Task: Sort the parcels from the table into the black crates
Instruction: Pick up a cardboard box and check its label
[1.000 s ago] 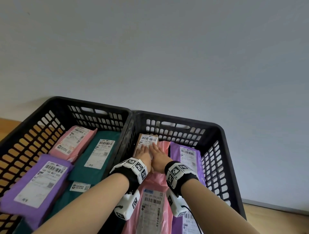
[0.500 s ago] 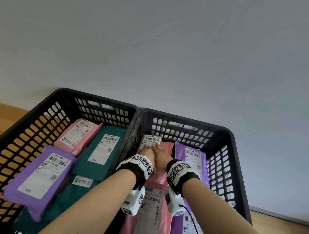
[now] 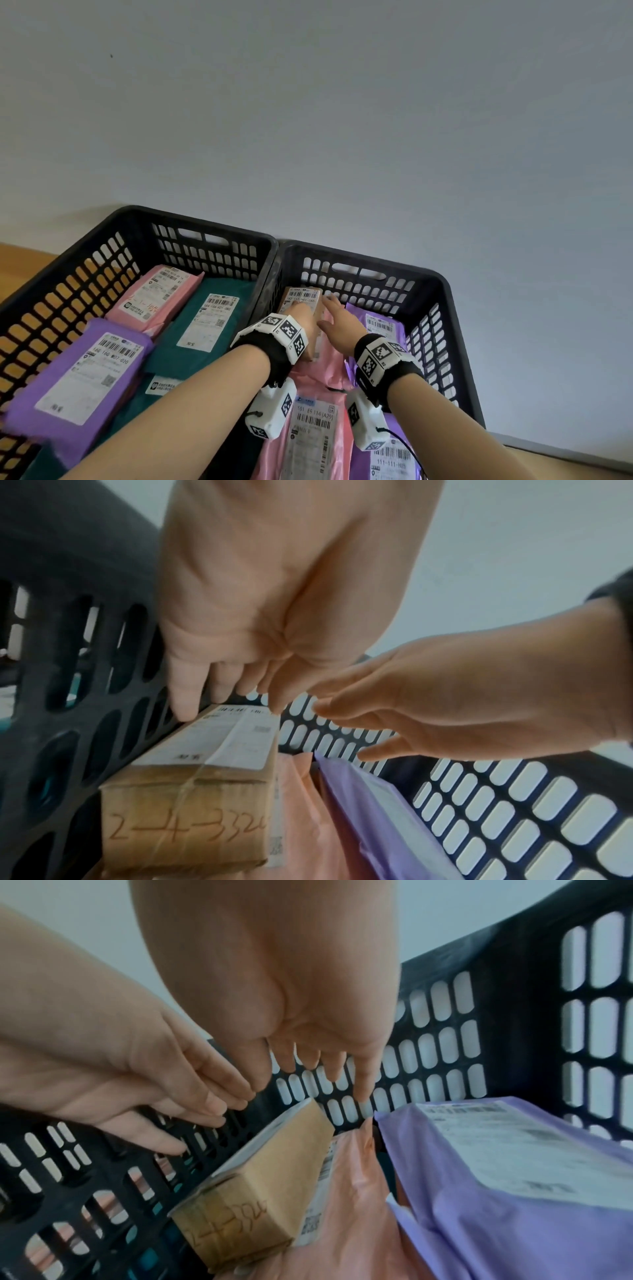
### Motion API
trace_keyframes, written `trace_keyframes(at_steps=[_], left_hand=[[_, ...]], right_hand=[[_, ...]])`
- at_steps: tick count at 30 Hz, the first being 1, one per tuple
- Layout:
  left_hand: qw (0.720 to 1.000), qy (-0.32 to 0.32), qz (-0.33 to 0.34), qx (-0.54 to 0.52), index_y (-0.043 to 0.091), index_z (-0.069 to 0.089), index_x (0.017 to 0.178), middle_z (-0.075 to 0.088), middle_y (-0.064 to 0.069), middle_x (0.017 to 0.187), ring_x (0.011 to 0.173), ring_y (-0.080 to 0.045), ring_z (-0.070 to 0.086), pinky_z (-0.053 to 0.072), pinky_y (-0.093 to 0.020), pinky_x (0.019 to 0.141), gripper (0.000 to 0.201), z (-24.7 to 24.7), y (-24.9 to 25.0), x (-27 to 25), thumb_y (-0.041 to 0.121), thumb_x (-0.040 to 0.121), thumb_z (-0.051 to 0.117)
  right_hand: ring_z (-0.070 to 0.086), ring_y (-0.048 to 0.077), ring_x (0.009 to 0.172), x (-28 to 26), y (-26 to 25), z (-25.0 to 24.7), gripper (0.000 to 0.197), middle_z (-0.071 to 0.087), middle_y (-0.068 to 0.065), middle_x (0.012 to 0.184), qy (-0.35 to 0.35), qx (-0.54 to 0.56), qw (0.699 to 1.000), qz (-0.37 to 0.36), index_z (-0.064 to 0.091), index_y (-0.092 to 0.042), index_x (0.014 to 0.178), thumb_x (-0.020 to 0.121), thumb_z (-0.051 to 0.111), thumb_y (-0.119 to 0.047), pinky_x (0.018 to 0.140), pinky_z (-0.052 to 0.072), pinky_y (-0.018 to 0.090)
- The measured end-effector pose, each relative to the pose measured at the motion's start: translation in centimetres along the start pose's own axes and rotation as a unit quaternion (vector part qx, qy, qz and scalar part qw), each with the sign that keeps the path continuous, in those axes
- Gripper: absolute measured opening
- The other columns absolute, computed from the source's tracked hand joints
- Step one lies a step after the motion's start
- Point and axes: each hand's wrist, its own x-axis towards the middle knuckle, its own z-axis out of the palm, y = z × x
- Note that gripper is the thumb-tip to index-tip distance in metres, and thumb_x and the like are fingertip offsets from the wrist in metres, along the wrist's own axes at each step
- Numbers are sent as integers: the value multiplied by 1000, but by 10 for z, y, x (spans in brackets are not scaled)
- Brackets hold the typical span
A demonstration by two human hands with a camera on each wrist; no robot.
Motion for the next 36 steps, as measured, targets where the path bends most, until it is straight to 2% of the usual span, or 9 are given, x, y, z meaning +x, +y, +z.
trace_keyframes(at_steps=[4,7,9,12,17,21,26,32,36], left_hand=[[999,-14,16,-42,1,33,141,39,-13,145,134,-25,38,28,-27,105,43,-11,7,-8,18,102,39],[996,-4,76,-54,-3,47,128,49,-17,137,121,-31,50,38,-36,102,38,-11,10,0,17,97,41],[993,4,86,-86,-5,51,122,55,-20,128,115,-33,54,42,-37,95,33,-27,17,-31,11,95,42],[985,43,118,-115,3,33,143,41,-15,144,131,-28,42,36,-33,106,48,-41,23,-68,8,96,41],[968,93,143,-183,7,24,148,31,-15,151,136,-28,37,31,-36,111,51,-55,16,-112,18,101,37],[956,153,147,-203,7,27,147,32,-12,151,138,-24,34,27,-28,109,47,-53,1,-152,22,103,31],[954,186,113,-205,8,26,148,29,-10,154,141,-23,28,23,-31,115,49,-38,-26,-209,27,103,33],[945,229,51,-227,9,30,147,31,-9,153,141,-23,28,23,-33,115,50,-32,-65,-284,29,102,36],[936,275,34,-215,14,47,138,47,-3,142,133,-21,42,32,-34,111,49,-40,-92,-330,37,97,36]], right_hand=[[22,23,144,-21,-2,-14,54,8,4,160,42,27,998,24,21,-15,151,101,42,-22,114,22,31],[29,22,141,-38,-3,-21,53,23,6,157,82,73,993,43,27,-14,149,100,44,-23,114,24,32],[41,23,134,-49,-4,-25,51,40,9,148,113,112,986,53,31,-14,147,99,46,-22,109,31,31],[54,22,117,-67,-10,-31,50,54,12,131,149,144,977,51,32,-12,147,100,45,-20,98,40,29],[38,22,136,-101,-32,-36,51,40,9,149,173,193,966,4,32,-11,147,99,47,-21,113,31,35],[37,21,136,-132,-44,-27,50,39,9,148,172,230,957,-37,33,-8,146,100,46,-20,108,30,28],[39,21,135,-176,-60,-5,48,41,10,147,147,275,946,-82,37,-7,144,99,48,-19,114,30,35],[39,20,135,-215,-96,21,47,42,10,146,86,272,948,-140,38,-5,143,99,48,-17,112,30,29],[41,20,133,-230,-131,43,47,44,10,145,43,239,951,-193,38,-5,143,99,48,-18,109,30,27]])
